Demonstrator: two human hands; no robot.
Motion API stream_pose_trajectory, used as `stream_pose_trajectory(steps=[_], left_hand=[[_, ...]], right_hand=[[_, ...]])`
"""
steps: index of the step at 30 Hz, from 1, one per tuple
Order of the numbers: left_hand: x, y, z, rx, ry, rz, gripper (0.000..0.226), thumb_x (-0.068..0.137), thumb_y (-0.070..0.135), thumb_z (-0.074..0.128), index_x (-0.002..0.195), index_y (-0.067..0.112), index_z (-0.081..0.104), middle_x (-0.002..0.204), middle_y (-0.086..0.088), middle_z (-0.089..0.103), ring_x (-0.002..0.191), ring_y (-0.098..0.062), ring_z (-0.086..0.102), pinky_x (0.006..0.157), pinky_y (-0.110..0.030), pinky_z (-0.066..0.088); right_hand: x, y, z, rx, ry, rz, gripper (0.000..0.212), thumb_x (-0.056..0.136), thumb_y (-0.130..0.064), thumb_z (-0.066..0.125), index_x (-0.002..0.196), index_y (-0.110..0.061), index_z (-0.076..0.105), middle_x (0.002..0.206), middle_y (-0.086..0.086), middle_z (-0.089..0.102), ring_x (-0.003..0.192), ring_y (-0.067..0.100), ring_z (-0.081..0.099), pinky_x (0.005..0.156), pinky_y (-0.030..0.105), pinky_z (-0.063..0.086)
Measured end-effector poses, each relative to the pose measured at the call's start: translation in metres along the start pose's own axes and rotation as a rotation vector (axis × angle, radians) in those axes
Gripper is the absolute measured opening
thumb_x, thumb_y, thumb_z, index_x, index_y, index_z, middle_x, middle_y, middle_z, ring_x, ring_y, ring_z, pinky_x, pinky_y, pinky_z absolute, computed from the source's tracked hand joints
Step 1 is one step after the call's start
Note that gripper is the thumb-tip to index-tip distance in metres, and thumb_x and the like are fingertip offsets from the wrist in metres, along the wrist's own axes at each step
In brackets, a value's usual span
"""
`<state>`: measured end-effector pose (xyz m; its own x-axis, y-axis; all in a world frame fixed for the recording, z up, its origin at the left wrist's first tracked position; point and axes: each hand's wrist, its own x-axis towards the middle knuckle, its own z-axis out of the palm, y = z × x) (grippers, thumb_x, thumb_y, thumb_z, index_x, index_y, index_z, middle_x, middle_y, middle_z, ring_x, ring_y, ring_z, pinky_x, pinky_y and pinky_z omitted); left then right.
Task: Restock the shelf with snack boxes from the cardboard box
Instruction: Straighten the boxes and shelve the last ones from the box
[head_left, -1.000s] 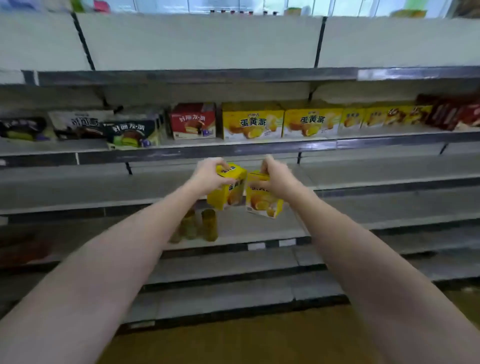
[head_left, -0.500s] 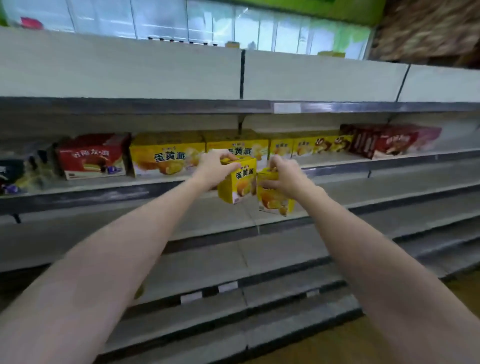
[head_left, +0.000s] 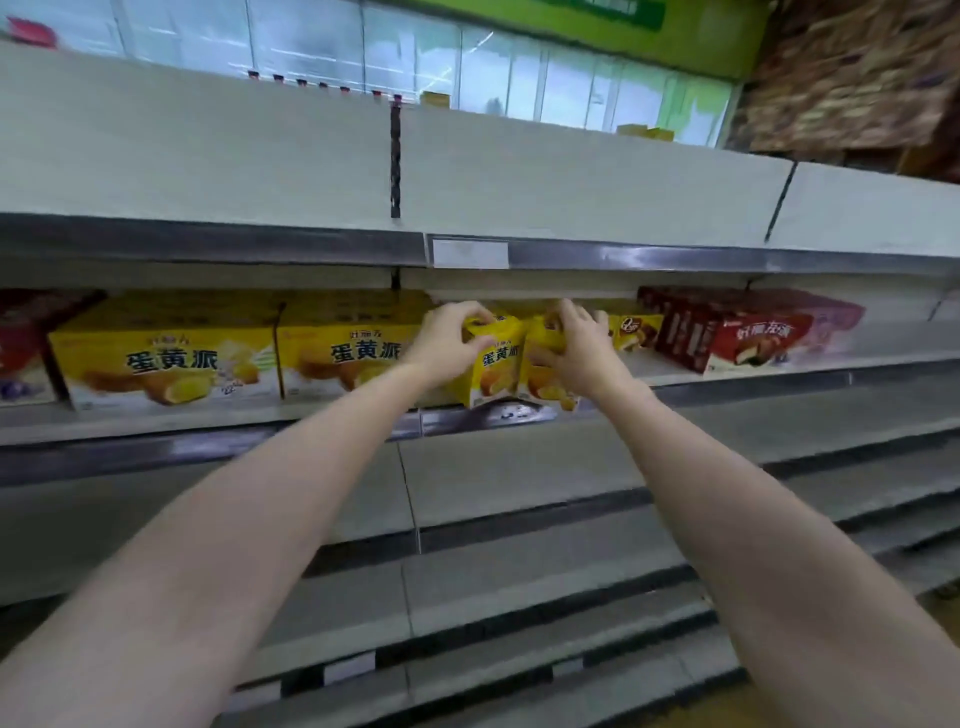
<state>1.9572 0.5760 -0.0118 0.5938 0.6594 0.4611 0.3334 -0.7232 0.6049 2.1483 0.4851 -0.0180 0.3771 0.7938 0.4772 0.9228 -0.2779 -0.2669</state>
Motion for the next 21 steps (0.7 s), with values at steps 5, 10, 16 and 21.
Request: stream_pose_trajectory(steps=[5, 10, 16, 21], left_hand=[[0.037, -0.008, 0.028, 0.02, -0.023, -0.018, 0.039, 0.092, 0.027, 0.068, 0.129, 0.019, 0.06, 0.132, -0.003, 0.06, 0.122, -0.022, 0.054, 0.102, -0.033, 0.042], [0.069, -0.025, 0.052, 0.175, -0.137, -0.074, 0.048, 0.101, 0.02, 0.054, 0.147, 0.018, 0.043, 0.149, -0.013, 0.045, 0.135, -0.03, 0.044, 0.108, -0.035, 0.037], [0.095, -0.039, 0.074, 0.42, -0.204, -0.038, 0.066, 0.095, -0.006, 0.046, 0.154, 0.023, 0.031, 0.159, -0.011, 0.026, 0.146, -0.03, 0.026, 0.119, -0.039, 0.025], [0.104, -0.037, 0.078, 0.51, -0.23, -0.081, 0.07, 0.092, 0.007, 0.06, 0.153, 0.023, 0.029, 0.16, -0.011, 0.025, 0.145, -0.032, 0.029, 0.117, -0.046, 0.031]], right_hand=[[0.03, 0.025, 0.018, 0.057, 0.058, 0.03, 0.067, 0.086, -0.041, 0.072, 0.139, -0.013, 0.041, 0.142, 0.012, 0.048, 0.132, 0.039, 0.03, 0.105, 0.056, 0.034], [0.056, 0.041, 0.04, 0.022, -0.021, 0.063, 0.063, 0.087, -0.046, 0.068, 0.139, -0.019, 0.046, 0.139, 0.007, 0.053, 0.131, 0.039, 0.035, 0.105, 0.056, 0.036], [0.094, 0.067, 0.041, 0.131, -0.268, 0.08, 0.079, 0.073, -0.037, 0.084, 0.139, -0.018, 0.045, 0.133, 0.01, 0.056, 0.124, 0.031, 0.051, 0.104, 0.043, 0.046], [0.103, 0.083, 0.054, -0.048, -0.233, 0.046, 0.076, 0.082, -0.055, 0.071, 0.148, -0.033, 0.041, 0.156, 0.001, 0.034, 0.145, 0.036, 0.018, 0.118, 0.047, 0.023]])
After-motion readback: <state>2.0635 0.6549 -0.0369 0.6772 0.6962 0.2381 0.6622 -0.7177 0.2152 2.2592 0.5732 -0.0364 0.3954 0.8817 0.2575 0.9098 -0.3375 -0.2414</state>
